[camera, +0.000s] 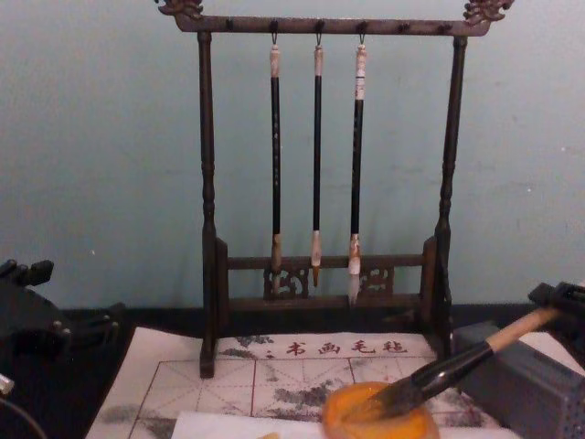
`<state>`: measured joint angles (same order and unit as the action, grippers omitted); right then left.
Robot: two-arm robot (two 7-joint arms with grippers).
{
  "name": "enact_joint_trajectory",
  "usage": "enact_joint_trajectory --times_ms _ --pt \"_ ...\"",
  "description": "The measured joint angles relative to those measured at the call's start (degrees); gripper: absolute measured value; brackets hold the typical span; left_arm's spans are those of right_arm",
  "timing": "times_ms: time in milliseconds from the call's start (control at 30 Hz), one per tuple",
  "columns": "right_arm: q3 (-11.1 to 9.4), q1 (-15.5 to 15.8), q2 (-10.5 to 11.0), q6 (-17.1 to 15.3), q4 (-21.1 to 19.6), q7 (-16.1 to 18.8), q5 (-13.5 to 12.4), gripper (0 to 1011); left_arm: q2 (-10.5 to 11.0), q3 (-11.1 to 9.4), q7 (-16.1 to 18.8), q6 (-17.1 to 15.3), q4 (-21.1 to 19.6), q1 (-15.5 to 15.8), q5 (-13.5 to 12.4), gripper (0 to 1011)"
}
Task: Pick up the brush from the inkstone, write on the paper, then place the brush back to its original position.
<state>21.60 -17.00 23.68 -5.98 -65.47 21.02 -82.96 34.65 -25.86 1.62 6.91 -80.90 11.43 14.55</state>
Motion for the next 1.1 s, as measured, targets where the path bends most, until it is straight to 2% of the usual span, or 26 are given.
enact_joint_trajectory --times_ms 233,267,400,467,733,1100 --pt "0.00 0.00 -0.01 -0.01 0.00 0.02 0.00 544 0.00 0.00 0.00 0.00 0.00 0.00 0.00 1001" --pt "0.00 -0.01 -0.01 -0.01 0.00 0.02 0.00 602 0.00 0.00 0.00 0.00 0.00 0.00 0.00 1001" --pt "0.00 -0.01 -0.01 -0.01 -0.01 0.04 0.00 686 0.00 0.00 0.00 0.00 0.00 0.00 0.00 1001" --pt "-0.01 -0.01 0.00 -0.01 0.00 0.05 0.00 784 0.00 0.00 0.00 0.00 0.00 0.00 0.00 1001" --pt "0.00 -0.01 0.00 -0.01 -0.01 0.06 0.00 985 0.00 0.00 0.00 0.00 0.00 0.00 0.00 1001" --pt "-0.02 0.16 0.14 0.31 -0.40 0.07 0.18 1000 0.00 0.00 0.00 0.00 0.00 0.00 0.00 1001"
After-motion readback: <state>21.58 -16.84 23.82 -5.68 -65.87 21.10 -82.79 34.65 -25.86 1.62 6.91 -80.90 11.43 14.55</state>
